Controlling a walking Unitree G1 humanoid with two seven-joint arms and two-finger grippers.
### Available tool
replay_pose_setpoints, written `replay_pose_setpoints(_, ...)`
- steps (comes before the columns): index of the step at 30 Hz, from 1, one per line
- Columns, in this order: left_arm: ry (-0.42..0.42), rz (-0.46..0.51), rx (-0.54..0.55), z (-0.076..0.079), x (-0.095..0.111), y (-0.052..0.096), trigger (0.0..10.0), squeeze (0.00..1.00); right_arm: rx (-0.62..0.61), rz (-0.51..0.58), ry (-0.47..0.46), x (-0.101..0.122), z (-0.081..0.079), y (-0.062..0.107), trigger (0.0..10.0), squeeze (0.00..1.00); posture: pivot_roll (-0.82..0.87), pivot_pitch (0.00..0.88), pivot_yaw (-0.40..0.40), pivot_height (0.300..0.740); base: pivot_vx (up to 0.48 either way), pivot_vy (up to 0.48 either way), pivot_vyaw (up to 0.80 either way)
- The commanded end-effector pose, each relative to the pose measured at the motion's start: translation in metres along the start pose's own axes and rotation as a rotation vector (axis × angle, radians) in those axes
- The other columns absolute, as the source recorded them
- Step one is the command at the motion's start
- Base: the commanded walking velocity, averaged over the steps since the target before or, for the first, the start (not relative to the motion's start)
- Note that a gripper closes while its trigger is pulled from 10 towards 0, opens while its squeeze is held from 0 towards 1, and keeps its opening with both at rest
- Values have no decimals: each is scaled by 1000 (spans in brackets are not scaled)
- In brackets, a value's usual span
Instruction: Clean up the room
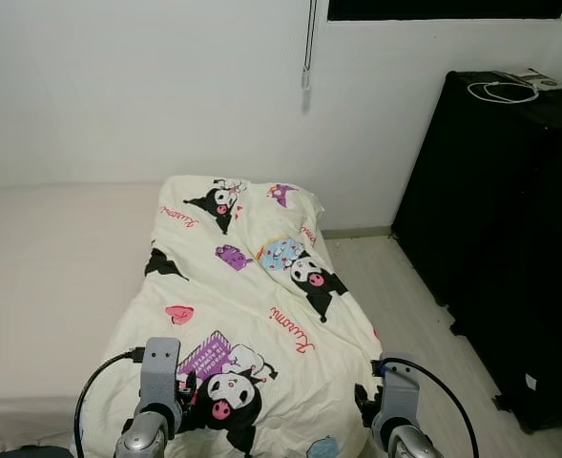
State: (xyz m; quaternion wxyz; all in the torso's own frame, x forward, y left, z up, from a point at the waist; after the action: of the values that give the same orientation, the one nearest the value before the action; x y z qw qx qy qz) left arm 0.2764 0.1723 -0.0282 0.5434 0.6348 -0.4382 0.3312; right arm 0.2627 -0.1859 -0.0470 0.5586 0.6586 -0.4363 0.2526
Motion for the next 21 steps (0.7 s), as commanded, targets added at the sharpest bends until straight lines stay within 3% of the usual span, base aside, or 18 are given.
replay_pose_setpoints(1,-10,-26,-5,-1,-6,2,10000,0,-6,-29,1,-7,1,2,10000,0,40,76,-18,734,0,-337,0)
replay_pose_setpoints(9,-13,-36,-6,-2,-9,3,10000,0,-9,-33,-2,-9,1,2,10000,0,43,79,-15,734,0,-333,0)
replay_pose_setpoints(21,-51,-45,-41,-3,-10,3,10000,0,-13,-37,-9,-11,1,4,10000,0,52,79,-11,734,0,33,0)
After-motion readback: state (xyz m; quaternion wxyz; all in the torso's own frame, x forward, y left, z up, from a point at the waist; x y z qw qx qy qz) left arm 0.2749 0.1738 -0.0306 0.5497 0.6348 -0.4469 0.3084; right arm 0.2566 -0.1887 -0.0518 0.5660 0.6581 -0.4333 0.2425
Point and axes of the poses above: a point about 5 cm out from each wrist's last joint towards the gripper, its own y axis pointing back from the gripper into the wrist, its own x axis along the axis of the wrist's last joint, z = x × y, the point moved 2 cm from there along -y, pointing out of the wrist towards the gripper, and after that the axes turned 12 degrees about -y, right-handed, at the moved point
